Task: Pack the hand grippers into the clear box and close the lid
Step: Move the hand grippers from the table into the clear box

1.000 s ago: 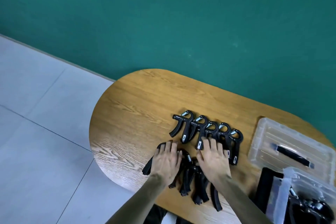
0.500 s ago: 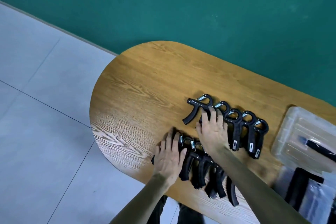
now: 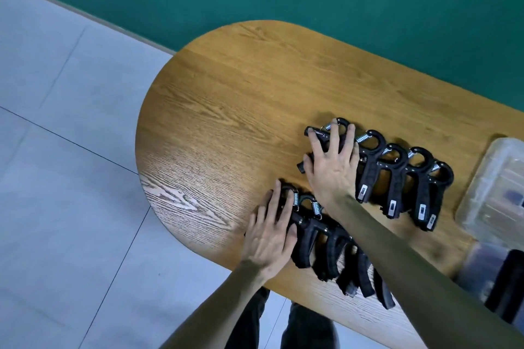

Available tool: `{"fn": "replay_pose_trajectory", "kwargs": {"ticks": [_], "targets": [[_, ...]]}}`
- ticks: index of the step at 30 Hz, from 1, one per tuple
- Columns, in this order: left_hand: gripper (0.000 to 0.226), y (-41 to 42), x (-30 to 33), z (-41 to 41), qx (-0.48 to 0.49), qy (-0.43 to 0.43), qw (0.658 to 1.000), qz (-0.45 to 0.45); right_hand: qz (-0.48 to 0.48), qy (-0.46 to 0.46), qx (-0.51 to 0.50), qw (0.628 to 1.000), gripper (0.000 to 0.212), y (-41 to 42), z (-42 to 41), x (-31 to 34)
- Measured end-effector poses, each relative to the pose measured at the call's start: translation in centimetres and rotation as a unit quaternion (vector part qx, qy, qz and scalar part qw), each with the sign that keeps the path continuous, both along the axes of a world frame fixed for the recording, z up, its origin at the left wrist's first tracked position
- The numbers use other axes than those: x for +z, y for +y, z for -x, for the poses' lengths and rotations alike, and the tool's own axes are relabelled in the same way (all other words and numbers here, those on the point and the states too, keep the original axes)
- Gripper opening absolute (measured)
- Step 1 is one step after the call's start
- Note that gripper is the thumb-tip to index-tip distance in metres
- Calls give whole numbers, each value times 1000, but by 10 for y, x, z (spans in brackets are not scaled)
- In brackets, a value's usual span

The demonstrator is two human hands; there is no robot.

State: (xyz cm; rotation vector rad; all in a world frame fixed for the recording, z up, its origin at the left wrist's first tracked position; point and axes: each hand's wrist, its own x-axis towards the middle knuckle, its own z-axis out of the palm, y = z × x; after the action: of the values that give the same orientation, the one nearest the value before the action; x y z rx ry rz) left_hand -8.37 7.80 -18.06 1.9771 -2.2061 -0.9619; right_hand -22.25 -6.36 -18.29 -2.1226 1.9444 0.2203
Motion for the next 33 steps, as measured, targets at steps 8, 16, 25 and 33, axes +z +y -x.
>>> {"fn": "replay_pose_trajectory", "kwargs": {"ticks": [8, 16, 25, 33], "targets": [[79, 3, -6, -3, -3, -18, 999, 26, -27, -41, -43, 998, 67, -6, -17, 5], [68, 2, -11, -10, -22, -30, 998, 45, 5, -45, -173, 984, 97, -3, -29, -4], [72, 3, -14, -13, -22, -27, 996, 82, -1, 7, -94, 996, 98, 6, -25, -14], [71, 2, -18, -11, -17, -16, 996, 89, 2, 19, -19, 1000, 87, 16, -7, -6]]}}
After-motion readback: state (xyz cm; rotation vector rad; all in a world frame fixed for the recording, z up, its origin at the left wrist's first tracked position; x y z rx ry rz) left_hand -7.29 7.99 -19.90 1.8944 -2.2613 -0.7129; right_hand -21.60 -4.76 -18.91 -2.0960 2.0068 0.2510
